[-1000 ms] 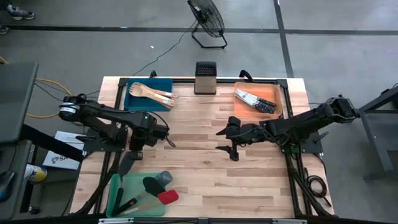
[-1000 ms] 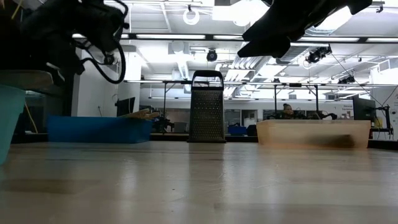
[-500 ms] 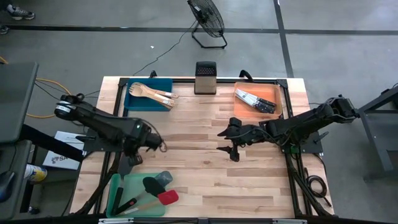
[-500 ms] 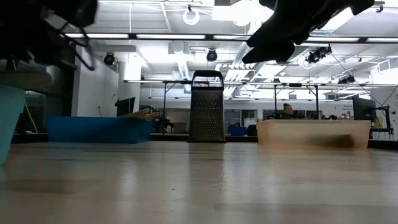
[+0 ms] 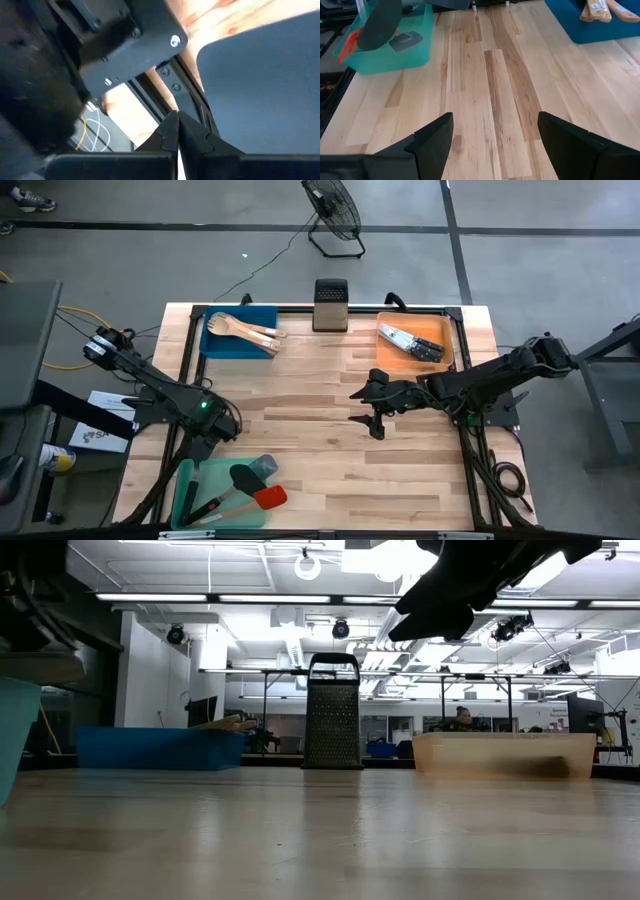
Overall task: Pick & Place Kitchen Items
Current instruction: Return to Home Position
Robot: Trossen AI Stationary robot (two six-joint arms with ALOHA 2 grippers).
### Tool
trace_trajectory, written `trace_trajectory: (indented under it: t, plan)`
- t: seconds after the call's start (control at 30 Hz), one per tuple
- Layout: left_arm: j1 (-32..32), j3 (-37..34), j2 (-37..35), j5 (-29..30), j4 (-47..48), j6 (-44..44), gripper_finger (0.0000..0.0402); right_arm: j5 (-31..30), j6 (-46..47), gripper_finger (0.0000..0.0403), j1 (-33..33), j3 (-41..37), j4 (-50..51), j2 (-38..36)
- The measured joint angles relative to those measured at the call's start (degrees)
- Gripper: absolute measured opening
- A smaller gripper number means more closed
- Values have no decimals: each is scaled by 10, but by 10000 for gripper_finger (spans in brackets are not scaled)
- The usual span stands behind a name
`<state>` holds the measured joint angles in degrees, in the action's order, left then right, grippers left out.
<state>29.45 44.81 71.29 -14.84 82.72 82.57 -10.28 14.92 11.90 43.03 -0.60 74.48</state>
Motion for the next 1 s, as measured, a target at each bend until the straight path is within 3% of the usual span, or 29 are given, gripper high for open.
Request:
trace_trajectory:
  t: [0.33,1.0]
  plan:
    - [71,-29,0,-28,-54,123,0,0,-2,283,0,0,0,0]
    - [70,-29,20,-52,-131,157,0,0,0,283,0,0,-1,0]
